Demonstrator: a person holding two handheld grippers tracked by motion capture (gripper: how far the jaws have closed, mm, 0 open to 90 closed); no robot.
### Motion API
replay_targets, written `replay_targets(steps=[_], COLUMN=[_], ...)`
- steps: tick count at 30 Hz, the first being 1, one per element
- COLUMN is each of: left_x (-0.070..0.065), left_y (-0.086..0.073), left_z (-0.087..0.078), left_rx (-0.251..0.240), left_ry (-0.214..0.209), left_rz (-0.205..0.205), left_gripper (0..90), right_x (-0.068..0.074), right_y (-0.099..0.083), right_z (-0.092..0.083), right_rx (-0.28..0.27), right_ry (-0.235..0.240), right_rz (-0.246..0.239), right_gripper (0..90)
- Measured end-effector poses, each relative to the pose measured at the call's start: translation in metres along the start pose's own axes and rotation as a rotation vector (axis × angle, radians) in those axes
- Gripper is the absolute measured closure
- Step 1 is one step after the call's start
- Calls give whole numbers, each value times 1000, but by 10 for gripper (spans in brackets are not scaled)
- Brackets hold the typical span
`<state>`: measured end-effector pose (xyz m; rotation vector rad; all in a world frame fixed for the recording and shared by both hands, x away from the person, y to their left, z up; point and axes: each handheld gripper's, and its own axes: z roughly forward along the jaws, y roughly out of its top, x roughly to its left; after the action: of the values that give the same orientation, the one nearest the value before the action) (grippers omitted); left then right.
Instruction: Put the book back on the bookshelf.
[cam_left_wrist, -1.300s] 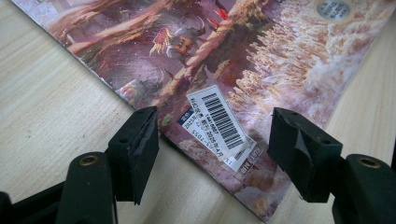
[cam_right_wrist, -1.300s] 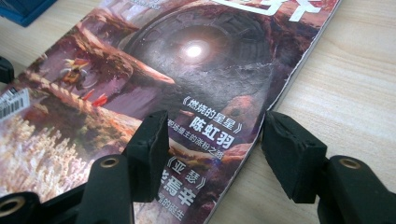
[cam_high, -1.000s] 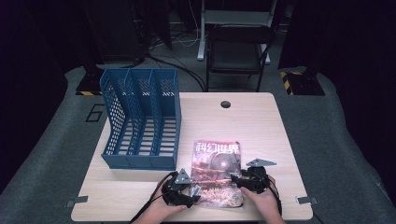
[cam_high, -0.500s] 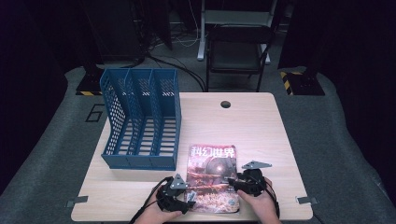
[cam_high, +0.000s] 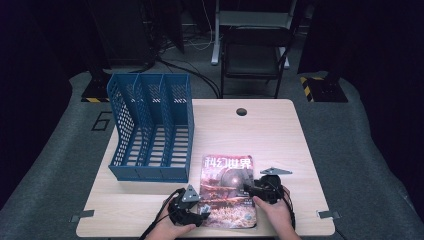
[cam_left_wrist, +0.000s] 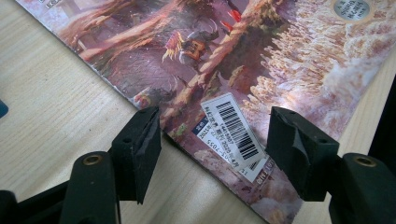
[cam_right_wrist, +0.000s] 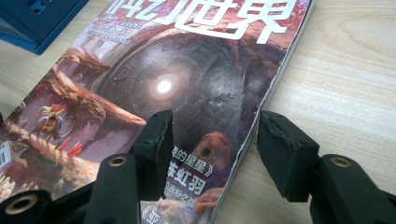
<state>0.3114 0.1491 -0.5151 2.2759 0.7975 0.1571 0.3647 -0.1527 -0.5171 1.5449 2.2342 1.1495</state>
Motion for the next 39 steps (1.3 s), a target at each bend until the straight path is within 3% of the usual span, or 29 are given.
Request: replay_targets(steps=[7,13,21,30,39], left_x=[0,0,0,0,0], left_y=[-3,-2,-1,-1,-2], left_z=[0,0,0,0,0], left_rx=[-18,-17,-12,-12,-17], left_ry=[4,9,7,9,11], left_rz=[13,16,21,19,14], left_gripper=[351,351,352,352,353], right_x=[1,-2,-5,-8,7], right_y=[2,2,4,7,15], right_z=[2,2,2,-5,-18], right_rx=[0,-14,-6,-39,-118], right_ry=[8,30,44,89,127], right_rz=[20,106,138,152,67], right_gripper=[428,448,462,497,496])
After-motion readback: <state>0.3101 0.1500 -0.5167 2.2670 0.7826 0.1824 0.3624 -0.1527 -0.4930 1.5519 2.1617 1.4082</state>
